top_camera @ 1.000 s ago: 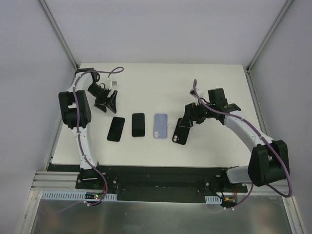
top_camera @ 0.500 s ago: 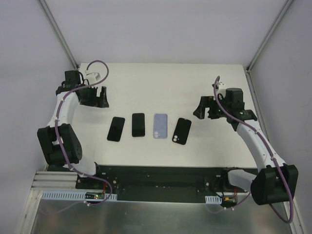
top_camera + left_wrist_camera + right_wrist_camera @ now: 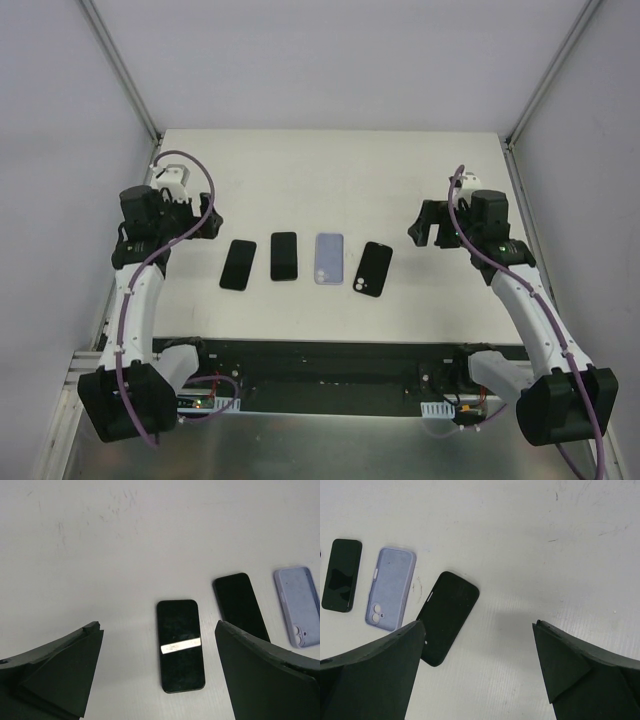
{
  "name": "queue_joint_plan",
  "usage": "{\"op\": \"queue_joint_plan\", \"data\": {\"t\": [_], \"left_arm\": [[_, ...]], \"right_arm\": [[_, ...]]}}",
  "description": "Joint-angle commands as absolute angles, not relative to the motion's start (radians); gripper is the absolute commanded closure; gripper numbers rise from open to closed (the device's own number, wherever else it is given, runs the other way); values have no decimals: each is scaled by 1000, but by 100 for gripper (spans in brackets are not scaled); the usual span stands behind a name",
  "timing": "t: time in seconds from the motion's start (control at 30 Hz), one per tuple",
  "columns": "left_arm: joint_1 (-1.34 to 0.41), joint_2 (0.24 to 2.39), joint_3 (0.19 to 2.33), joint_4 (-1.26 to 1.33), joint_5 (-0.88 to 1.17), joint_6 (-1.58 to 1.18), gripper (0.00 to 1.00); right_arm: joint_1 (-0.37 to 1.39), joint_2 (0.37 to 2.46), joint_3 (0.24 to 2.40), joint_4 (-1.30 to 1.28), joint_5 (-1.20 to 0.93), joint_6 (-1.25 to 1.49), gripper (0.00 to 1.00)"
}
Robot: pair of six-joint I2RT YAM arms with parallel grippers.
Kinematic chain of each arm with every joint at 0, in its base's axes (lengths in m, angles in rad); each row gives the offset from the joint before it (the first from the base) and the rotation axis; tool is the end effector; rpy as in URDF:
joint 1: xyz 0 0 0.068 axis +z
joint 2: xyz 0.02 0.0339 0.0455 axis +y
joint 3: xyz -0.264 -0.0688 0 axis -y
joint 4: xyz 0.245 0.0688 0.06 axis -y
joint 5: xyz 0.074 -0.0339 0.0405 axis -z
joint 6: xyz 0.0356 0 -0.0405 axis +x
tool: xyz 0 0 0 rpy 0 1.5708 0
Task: Take the phone out of the phone case
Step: Reset both arms
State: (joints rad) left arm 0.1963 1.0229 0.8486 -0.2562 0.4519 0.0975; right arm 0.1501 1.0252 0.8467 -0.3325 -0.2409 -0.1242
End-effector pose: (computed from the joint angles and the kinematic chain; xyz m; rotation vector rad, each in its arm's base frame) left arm 0.2291 0.0297 0.3112 0.1901 1.9554 -0.2596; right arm 0.2256 0.0427 0.3016 -0.4287 2.0317 0.2664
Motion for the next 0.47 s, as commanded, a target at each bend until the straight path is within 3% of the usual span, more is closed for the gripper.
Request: {"op": "queue_joint_plan", "data": {"t": [0.0,0.43], "left_arm": [[193,951,781,-103,410,3,1],[195,908,723,-55,370,-9,1]], "right_arm": [[143,1000,841,-290,-190,-146,1],[132,1002,828,-284,-186,-164,1]]}}
